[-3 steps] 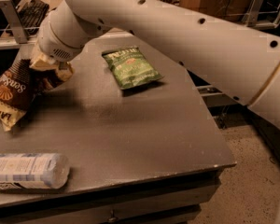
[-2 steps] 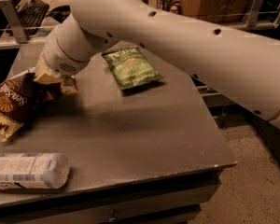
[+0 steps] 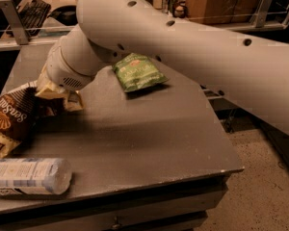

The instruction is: Move brown chip bag near blue plastic bottle

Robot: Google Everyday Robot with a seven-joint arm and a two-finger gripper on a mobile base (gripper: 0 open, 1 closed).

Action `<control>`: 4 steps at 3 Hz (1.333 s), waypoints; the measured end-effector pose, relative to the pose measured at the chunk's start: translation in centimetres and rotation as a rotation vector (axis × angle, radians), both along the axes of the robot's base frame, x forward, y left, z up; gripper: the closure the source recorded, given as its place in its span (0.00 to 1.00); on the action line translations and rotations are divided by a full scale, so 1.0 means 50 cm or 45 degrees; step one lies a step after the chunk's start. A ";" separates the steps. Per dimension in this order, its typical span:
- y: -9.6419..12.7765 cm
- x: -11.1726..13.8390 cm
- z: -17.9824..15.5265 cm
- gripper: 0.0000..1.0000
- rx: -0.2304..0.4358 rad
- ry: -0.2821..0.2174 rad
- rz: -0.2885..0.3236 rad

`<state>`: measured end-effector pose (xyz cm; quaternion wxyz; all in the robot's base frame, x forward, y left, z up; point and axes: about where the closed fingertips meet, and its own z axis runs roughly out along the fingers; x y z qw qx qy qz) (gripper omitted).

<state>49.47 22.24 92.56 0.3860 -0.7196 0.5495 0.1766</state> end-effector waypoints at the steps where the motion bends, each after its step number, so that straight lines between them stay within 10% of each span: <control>1: -0.004 -0.018 0.002 0.52 0.003 0.010 -0.003; 3: -0.007 -0.037 0.003 0.05 0.009 0.028 -0.011; 4: -0.018 -0.037 0.004 0.00 0.002 0.027 -0.030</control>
Offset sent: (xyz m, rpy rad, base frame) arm -0.0195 -0.0052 -0.0028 0.0101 0.0347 -0.0105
